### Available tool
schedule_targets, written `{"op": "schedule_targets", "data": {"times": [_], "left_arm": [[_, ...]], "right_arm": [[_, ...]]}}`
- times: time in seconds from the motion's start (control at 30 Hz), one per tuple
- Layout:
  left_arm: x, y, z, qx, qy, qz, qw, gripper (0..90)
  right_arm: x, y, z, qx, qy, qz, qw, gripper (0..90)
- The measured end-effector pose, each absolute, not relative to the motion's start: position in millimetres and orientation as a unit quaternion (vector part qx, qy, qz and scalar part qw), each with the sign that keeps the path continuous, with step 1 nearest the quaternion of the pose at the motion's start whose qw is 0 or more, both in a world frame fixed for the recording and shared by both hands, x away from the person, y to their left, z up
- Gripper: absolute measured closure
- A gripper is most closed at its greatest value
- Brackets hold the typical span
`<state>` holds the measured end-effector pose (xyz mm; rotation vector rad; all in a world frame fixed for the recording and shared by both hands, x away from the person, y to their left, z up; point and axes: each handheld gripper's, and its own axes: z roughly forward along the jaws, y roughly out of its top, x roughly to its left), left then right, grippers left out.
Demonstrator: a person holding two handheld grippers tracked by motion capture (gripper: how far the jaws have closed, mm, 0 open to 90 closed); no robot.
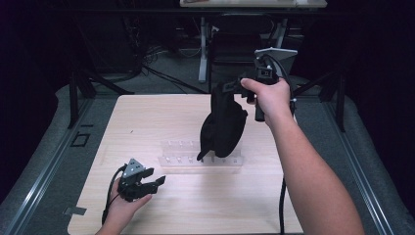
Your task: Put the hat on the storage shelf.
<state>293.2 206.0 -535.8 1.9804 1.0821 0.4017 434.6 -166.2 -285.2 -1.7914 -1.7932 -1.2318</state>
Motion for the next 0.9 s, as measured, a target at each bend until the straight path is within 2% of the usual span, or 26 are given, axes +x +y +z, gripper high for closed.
{"op": "schedule_targets", "data": {"times": [0.3,0.67,0.9], "left_arm": [[293,199,-529,0.789,0.421,0.162,0.417,44.0],[297,179,-511,0.797,0.392,0.158,0.432,55.7],[305,157,-494,0.790,0.372,0.148,0.464,58.5]], "right_arm": [[428,-151,-290,-0.605,-0.643,-0.435,0.178,87.0],[429,-142,-295,-0.596,-0.648,-0.436,0.187,86.7],[430,-146,-299,-0.593,-0.645,-0.440,0.196,86.4]]}}
